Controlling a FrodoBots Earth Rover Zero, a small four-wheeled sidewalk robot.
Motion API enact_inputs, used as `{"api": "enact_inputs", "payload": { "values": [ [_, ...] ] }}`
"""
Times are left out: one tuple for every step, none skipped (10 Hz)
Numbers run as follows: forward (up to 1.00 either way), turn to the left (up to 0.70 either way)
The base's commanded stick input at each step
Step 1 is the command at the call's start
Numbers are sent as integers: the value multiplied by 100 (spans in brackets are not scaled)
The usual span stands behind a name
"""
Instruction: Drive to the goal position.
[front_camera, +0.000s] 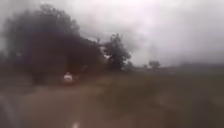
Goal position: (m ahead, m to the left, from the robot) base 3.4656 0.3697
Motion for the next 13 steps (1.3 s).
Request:
{"api": "enact_inputs", "payload": {
  "values": [
    [70, 0],
    [70, 0],
    [70, 0],
    [70, 0],
    [70, 0],
    [70, 0],
    [70, 0],
    [70, 10],
    [70, 27],
    [70, 27],
    [70, 27],
    [70, 27],
    [70, 27]
  ]
}}
